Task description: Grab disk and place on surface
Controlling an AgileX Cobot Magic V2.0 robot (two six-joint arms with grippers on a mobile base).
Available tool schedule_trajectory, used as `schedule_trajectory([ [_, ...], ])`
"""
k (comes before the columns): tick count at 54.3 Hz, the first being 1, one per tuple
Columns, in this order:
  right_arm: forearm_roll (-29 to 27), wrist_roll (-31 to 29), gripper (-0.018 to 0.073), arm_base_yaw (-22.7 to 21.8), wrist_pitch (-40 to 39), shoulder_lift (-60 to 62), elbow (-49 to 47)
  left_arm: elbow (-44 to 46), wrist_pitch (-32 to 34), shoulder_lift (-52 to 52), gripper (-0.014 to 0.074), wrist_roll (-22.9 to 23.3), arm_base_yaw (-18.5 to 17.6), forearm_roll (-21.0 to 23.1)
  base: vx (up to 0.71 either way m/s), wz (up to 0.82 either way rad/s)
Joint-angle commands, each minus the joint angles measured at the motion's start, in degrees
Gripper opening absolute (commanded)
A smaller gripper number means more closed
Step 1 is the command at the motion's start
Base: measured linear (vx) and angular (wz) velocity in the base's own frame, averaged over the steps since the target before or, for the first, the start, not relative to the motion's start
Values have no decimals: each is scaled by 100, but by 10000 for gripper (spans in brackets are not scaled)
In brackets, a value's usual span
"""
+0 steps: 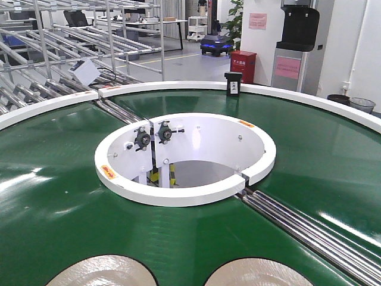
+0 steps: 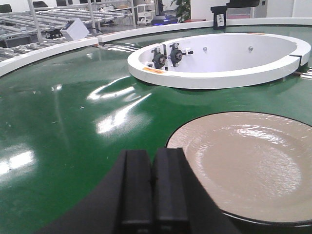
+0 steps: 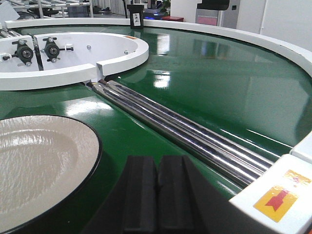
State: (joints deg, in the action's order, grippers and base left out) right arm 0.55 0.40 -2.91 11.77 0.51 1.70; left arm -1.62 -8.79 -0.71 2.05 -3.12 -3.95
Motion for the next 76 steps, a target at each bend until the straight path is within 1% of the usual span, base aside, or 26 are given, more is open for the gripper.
schedule_trajectory([
  [1, 65, -40, -12, -6, -469, 80, -21, -140, 507, -85, 1, 52, 13, -15, 0, 0],
  [13, 65, -40, -12, -6, -484, 80, -21, -140, 525, -85, 1, 52, 13, -15, 0, 0],
  [22, 59, -40, -12, -6, -843, 80, -21, -135, 974, -85, 1, 52, 13, -15, 0, 0],
  [26, 59, -40, -12, -6, -1115, 80, -21, -67, 1439, -85, 1, 50, 13, -15, 0, 0],
  [30, 66, -40, -12, -6, -1715, 80, -36, -60, 2069, -85, 1, 66, 13, -15, 0, 0],
  [31, 66, -40, -12, -6, -1927, 80, -41, -60, 2259, -85, 1, 98, 13, -7, 0, 0],
  [33, 59, -40, -12, -6, -2339, 80, -51, -34, 2602, -85, 1, 328, 13, 16, 0, 0],
  [34, 53, -40, -12, -6, -2551, 80, -71, 14, 2667, -85, 1, 430, 13, 44, 0, 0],
  [37, -12, 38, -12, -6, -2839, 80, -274, 301, 2544, -79, 1, 849, 13, 51, 0, 0],
  [39, -55, 62, -12, -6, -2762, 75, -524, 581, 2327, -75, 1, 1024, 13, 45, 0, 0],
  [41, -97, 56, -12, -6, -2586, 64, -852, 927, 2072, -67, 1, 1068, 13, 13, 0, 0],
  [44, -91, -40, -12, -6, -2331, -85, -1488, 1583, 1790, 71, 1, 917, 13, -76, 0, 0],
  [50, -91, -145, -12, -6, -1808, -871, -2852, 3022, 1386, 906, 1, 135, 13, -186, 0, 0],
  [52, -91, -145, -12, -6, -1655, -1237, -3304, 3435, 1297, 1278, 1, -20, 7, -179, 0, 0],
  [58, -91, -149, -12, -6, -1266, -2390, -4488, 4448, 1059, 2438, 1, -65, -6, -172, 0, 0],
  [61, -91, -149, -12, -6, -1177, -2945, -4945, 4763, 1050, 2933, 1, -47, -6, -172, 0, 0],
  [65, -91, -149, -12, -6, -1177, -3525, -5315, 5051, 1074, 3543, 1, -47, -6, -172, 0, 0],
  [72, -91, -149, -12, -6, -1211, -4229, -5506, 5180, 1164, 4305, 1, -17, -6, -166, 0, 0],
  [76, -99, -132, -12, -6, -1177, -4512, -5500, 5175, 1201, 4613, 3, 132, -6, -166, 0, 0],
])
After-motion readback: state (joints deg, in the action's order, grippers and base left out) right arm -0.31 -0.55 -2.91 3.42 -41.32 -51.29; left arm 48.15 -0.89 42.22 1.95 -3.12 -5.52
